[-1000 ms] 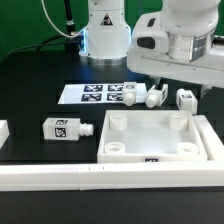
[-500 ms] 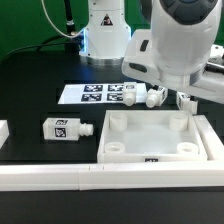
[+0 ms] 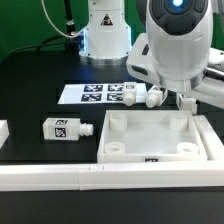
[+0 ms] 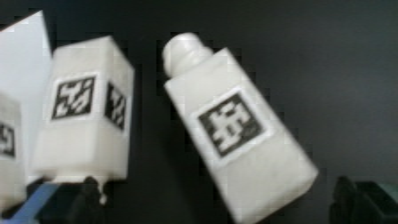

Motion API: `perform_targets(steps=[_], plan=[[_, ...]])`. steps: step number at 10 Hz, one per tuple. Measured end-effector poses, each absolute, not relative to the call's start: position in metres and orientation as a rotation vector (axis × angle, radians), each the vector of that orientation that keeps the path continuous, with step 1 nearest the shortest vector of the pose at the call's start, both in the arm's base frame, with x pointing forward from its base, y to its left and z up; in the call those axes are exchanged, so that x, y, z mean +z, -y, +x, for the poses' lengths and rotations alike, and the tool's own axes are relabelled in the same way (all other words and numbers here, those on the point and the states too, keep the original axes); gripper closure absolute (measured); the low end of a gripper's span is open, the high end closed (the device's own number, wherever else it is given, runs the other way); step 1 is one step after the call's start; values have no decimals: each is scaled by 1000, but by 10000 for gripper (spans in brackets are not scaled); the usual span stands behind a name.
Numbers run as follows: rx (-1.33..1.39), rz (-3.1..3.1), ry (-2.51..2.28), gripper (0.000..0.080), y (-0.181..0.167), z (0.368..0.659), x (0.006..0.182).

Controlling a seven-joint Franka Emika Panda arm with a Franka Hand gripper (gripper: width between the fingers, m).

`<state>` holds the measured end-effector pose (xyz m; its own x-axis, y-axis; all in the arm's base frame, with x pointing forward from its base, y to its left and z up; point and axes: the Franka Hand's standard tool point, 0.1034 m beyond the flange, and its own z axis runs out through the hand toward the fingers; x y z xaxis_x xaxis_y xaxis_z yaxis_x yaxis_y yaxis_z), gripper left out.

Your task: Assemble one leg

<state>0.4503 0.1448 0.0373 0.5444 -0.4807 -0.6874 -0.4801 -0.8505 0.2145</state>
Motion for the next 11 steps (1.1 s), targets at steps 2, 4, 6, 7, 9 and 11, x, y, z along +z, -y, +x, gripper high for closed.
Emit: perform_targets(steps=[2,4,6,7,9,11], plan=[[-1220,2769,857,151,-147,455,38],[-1215,2770,864,151,-146,456,37],[-1209,2884,689,151,-146,459,33],[-1205,2899,653,151,-155,460,35],[-1118,2938,621,151,-175,460,42],[-1120,2933,634,151,-171,456,41]])
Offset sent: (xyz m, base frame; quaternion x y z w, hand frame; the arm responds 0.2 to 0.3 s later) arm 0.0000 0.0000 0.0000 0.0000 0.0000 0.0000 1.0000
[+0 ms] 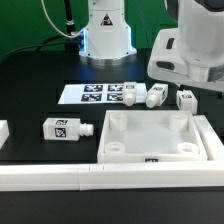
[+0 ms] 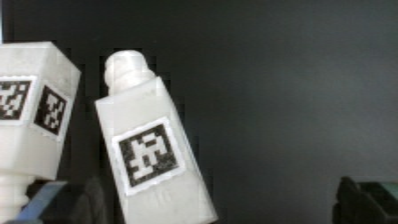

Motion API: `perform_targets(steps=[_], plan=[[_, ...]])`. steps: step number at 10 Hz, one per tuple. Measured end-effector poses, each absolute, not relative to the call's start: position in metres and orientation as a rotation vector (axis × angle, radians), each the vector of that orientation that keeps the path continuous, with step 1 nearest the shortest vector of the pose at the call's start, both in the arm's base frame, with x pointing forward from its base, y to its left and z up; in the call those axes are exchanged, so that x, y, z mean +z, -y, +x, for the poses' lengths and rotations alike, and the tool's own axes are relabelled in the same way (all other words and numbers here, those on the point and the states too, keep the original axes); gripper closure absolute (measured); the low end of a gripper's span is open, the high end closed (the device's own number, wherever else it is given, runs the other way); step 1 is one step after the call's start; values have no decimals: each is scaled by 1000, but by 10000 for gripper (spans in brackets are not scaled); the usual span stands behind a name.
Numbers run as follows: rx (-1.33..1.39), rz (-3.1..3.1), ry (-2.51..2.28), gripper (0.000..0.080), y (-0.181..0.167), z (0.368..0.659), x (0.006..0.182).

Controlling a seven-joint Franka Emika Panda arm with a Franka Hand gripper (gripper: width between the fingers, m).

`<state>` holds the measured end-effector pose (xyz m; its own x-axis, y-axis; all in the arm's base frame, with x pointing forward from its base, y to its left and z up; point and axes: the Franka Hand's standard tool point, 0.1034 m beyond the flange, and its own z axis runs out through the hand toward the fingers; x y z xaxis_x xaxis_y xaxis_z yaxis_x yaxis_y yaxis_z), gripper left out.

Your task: Assemble one leg

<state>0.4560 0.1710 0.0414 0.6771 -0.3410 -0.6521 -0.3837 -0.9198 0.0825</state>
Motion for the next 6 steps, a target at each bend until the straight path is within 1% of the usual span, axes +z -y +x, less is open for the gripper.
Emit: perform_targets(steps=[2,3,4,5,6], plan=[[1077,-2819,-613,151,-170,456,41],[1114,-2789,-595,151,-170,453,41],[1219,-2703,-578,151,-166,449,39],[1244,-2666,-565,151,-161,456,34],[1231,-2671,-566,151,-162,463,39]])
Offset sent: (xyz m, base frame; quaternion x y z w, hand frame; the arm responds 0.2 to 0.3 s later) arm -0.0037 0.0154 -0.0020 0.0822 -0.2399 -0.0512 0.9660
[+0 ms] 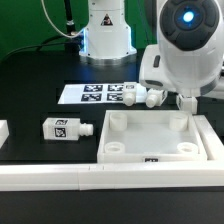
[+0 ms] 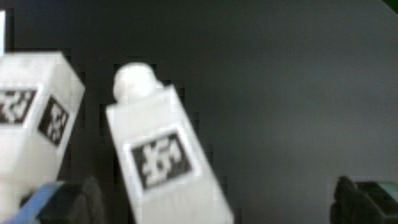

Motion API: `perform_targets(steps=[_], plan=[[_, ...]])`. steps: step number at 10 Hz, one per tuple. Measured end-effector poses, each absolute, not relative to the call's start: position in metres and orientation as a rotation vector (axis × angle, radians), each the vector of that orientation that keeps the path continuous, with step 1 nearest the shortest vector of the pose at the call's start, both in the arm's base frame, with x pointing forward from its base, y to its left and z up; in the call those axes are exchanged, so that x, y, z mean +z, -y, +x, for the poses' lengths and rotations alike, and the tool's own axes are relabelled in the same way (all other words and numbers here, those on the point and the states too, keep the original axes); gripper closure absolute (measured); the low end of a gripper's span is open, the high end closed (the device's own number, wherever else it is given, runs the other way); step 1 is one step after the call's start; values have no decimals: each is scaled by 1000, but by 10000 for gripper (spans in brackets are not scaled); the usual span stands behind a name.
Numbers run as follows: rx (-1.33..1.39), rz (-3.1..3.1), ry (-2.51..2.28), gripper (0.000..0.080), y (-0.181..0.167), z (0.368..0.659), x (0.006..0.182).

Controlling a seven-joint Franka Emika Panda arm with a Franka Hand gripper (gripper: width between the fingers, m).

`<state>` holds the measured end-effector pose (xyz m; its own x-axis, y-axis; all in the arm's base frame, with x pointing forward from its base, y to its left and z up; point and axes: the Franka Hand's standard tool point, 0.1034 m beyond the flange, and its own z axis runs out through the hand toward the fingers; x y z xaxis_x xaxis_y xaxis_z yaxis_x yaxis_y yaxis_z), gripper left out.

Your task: Assemble one leg

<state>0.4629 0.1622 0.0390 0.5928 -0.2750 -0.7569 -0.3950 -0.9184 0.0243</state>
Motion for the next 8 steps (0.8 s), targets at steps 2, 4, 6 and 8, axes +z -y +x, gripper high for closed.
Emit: perform_targets(steps=[2,4,6,8], plan=[[1220,-2679,-563,151,-162,466,41],[1219,-2678,-565,151,-161,466,41],[1231,-2659,-580,151,-160,465,40],[1269,-2624,-610,151,-152,462,32]])
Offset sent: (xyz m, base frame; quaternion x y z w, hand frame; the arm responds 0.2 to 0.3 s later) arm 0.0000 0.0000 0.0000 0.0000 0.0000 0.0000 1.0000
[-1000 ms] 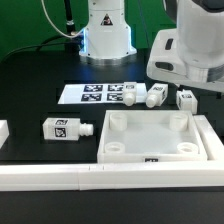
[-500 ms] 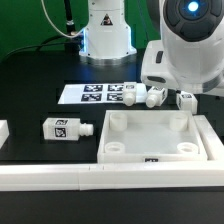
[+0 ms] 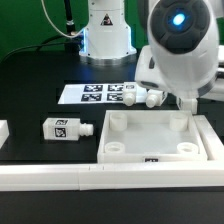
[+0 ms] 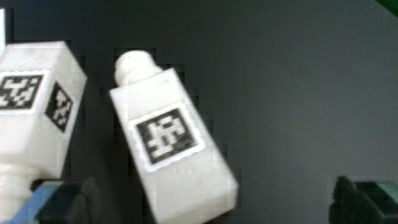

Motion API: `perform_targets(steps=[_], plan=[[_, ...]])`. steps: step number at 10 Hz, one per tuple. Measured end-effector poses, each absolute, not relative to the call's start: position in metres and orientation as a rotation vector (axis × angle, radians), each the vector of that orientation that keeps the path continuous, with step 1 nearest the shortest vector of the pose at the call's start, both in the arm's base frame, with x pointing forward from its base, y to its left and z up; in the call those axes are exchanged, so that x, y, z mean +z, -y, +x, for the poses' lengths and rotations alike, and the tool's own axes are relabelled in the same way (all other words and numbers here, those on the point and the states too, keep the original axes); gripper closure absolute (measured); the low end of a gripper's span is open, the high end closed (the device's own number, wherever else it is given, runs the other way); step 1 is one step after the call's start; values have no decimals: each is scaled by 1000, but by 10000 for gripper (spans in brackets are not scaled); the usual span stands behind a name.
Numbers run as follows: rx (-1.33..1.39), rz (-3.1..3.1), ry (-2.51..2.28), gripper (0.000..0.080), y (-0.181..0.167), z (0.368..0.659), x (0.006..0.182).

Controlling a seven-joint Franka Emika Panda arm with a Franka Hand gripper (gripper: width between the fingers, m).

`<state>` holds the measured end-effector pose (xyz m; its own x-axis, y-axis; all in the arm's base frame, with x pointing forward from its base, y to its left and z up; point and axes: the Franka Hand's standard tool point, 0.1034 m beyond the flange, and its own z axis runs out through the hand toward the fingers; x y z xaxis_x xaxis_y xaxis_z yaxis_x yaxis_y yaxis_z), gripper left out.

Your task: Assemble one leg

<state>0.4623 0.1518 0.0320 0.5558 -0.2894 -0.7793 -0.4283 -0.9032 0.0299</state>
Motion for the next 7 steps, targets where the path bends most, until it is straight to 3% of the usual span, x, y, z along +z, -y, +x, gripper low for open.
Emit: perform_targets(steps=[7], plan=[[1397,-2552,-646,151,-151,440,6]])
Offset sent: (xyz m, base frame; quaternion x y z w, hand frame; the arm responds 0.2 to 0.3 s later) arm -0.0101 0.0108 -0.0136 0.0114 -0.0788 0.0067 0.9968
